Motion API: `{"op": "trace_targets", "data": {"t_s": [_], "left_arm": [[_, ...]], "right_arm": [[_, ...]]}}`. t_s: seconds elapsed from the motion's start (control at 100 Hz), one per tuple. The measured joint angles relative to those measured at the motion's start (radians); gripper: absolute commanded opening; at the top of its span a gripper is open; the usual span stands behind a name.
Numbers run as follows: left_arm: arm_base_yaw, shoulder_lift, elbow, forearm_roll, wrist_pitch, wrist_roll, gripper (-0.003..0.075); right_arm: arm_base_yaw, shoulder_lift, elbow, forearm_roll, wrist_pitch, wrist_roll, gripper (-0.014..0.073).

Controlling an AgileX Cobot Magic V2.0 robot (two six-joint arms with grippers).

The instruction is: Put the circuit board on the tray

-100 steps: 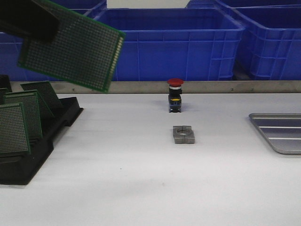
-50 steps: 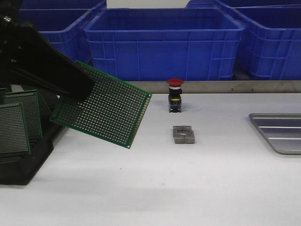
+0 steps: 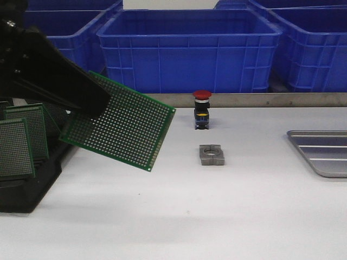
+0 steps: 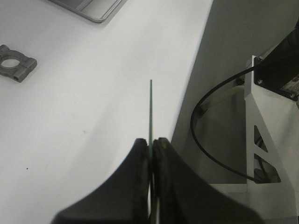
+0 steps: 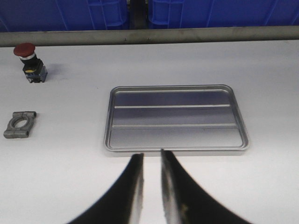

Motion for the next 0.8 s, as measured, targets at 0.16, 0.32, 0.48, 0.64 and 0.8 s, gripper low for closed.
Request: {"op": "trace_targets", "data": {"t_s": [0.16, 0.32, 0.48, 0.64, 0.8], "left_arm": [[0.0, 0.0, 0.0, 0.0, 0.0, 0.0, -0.002], [0.0, 0.0, 0.0, 0.0, 0.0, 0.0, -0.002], [0.0, 0.0, 0.0, 0.0, 0.0, 0.0, -0.002], [0.0, 0.0, 0.0, -0.002, 0.0, 0.0, -0.002], [0.0, 0.0, 0.0, -0.002, -0.002, 0.0, -0.002]], "right_arm": [[0.0, 0.115, -0.043, 0.024, 0.002, 0.0, 0.0571], [0.002, 0.181, -0.062, 0.078, -0.009, -0.002, 0.0569], [0.068, 0.224, -0.067, 0.119, 0.006, -0.045, 0.0569], [0.185, 0.302, -0.13, 0.188, 0.069, -0.142, 0.0569], [0.289, 0.419, -0.238, 0.334, 0.128, -0.294, 0.0569]]}}
